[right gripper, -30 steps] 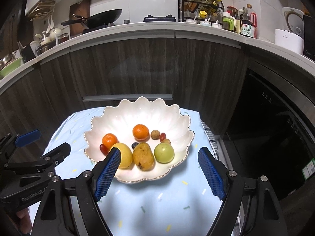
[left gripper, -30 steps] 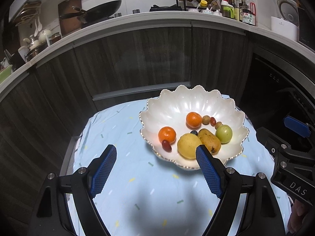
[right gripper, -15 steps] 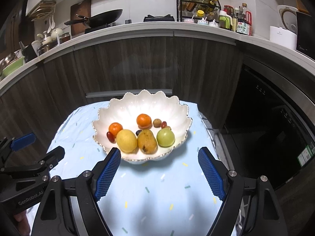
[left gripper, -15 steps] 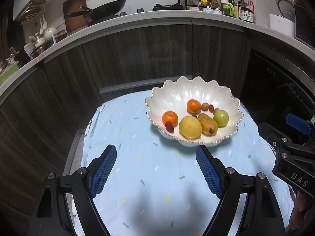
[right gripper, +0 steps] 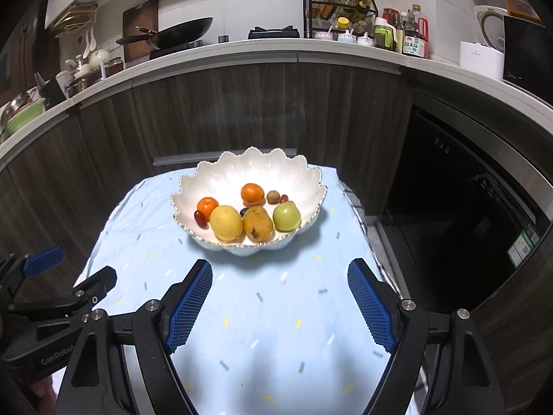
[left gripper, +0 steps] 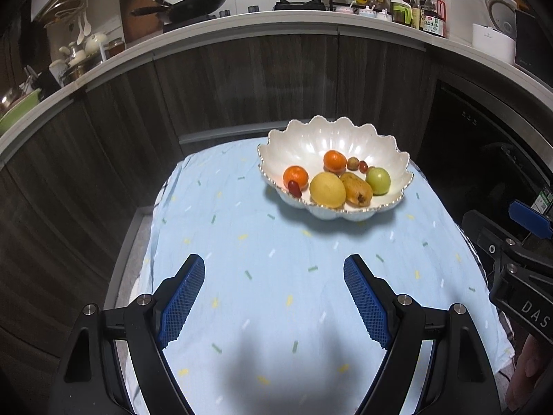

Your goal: Organize fruits

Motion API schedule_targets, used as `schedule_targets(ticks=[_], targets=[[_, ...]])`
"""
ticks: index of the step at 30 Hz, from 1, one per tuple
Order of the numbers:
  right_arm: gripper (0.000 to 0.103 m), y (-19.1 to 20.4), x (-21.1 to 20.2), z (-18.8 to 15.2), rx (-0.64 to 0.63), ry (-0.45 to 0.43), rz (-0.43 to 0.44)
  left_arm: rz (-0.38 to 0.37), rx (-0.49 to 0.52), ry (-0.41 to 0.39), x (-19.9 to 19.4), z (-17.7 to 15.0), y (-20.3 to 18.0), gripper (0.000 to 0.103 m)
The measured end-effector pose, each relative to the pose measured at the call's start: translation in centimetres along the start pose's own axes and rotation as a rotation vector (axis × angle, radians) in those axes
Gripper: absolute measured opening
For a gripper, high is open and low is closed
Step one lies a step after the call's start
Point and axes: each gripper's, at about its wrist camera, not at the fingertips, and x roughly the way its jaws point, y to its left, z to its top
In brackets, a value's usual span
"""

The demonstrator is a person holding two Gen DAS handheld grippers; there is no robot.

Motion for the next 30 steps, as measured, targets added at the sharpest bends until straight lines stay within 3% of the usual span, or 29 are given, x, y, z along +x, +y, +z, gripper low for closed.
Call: schedule_targets(ticks=[23, 30], targets=[[0.081, 1.2, -6.9, -1.9, 0.000, 0.015, 0.019, 0.052, -0.087, -0.018, -7.3, -3.7, 2.0, 0.086], [0.081, 1.4, -8.9, -2.4, -0.034, -0.016, -0.035, 0.084, -0.082, -0.012, -8.8, -4.5, 2.6, 0.086]])
